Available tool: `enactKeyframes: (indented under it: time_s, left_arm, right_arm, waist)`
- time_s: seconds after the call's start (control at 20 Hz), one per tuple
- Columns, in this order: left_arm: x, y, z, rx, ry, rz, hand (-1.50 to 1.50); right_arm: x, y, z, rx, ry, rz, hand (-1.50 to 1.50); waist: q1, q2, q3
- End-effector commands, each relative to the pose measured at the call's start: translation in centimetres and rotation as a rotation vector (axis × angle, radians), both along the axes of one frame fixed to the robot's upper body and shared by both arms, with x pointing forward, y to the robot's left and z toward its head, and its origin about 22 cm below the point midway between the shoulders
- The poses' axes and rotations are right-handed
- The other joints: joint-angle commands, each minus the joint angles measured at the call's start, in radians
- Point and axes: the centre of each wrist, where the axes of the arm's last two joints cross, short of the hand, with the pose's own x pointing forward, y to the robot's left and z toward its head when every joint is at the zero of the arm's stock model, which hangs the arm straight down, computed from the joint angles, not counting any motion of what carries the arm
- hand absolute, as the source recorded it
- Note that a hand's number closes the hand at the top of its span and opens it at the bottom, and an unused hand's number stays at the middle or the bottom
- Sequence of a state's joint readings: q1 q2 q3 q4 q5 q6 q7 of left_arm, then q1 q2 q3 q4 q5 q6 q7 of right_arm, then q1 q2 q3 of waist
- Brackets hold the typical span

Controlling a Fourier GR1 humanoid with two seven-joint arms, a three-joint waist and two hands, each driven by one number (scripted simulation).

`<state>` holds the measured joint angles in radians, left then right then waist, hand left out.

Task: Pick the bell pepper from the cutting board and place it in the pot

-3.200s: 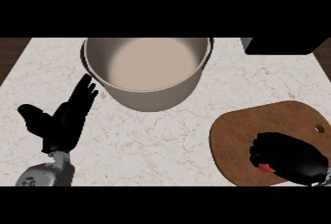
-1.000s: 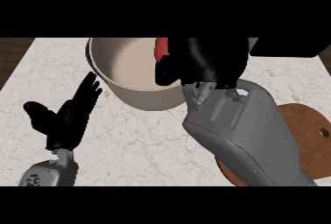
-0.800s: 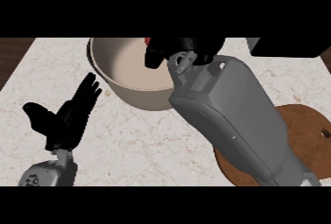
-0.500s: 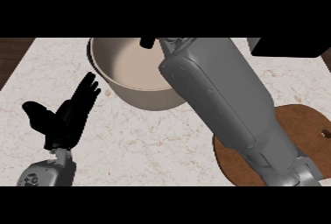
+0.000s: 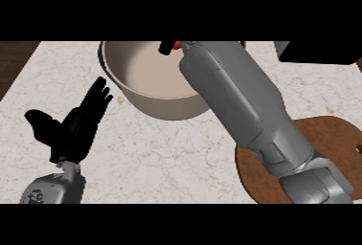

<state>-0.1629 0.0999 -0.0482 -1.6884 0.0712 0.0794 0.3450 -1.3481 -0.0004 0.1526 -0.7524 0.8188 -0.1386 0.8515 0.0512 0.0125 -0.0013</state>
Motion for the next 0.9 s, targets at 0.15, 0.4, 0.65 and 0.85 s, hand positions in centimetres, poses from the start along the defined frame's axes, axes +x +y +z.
enactKeyframes:
  time_s: [0.15,0.4,0.65,0.85]
  left_arm:
    - [0.8,-0.4,0.0,-0.009,0.004,-0.033,0.0]
    - [0.6,-0.4,-0.1,-0.001,-0.008,-0.019,0.0]
    - [0.0,-0.9,0.1,0.002,-0.003,-0.01,0.0]
    - [0.0,0.0,0.2,0.002,-0.005,0.025,0.0]
  right_arm:
    - [1.5,-1.6,-4.6,0.237,0.153,-0.058,-1.5]
    - [2.0,-2.5,-4.9,0.431,0.0,-0.037,-1.5]
    - [1.8,-1.6,-2.2,0.545,-0.292,-0.106,-1.5]
    - [2.1,-3.3,-3.2,0.608,-0.351,-0.154,-1.5]
  waist:
    - [0.018,0.003,0.0]
    - [0.011,0.004,0.001]
    - [0.011,0.001,0.001]
    - [-0.033,-0.009,0.001]
